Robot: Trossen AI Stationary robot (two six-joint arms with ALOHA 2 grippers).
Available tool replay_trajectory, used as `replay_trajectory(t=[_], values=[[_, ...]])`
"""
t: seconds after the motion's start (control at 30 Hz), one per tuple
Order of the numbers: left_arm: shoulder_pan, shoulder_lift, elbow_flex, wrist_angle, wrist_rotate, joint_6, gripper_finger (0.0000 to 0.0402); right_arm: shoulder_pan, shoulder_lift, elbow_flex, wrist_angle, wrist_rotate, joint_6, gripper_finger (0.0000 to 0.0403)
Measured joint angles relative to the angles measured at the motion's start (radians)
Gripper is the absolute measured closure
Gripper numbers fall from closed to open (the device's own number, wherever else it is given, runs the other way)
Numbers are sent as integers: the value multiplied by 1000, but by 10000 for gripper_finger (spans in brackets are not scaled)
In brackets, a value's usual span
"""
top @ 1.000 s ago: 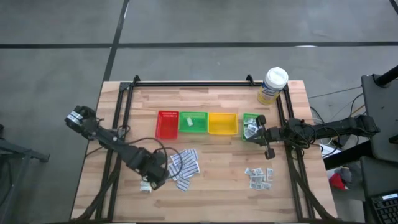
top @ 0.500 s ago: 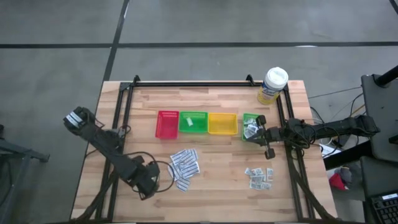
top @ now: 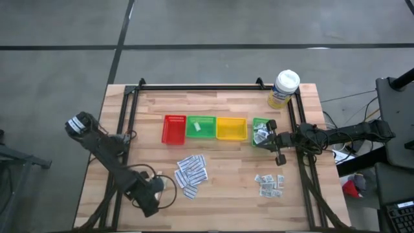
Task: Pick & Place First Aid Supplies
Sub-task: Put the green bandage into the left green bin
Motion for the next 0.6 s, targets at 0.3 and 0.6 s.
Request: replay_trajectory(t=[0.3, 0.6], values=[[-44, 13, 0, -32, -12, -2, 252, 0, 0, 0, 0, 0, 0, 394], [-62, 87, 0, -42, -11, 20, 252, 0, 0, 0, 0, 0, 1, 394]])
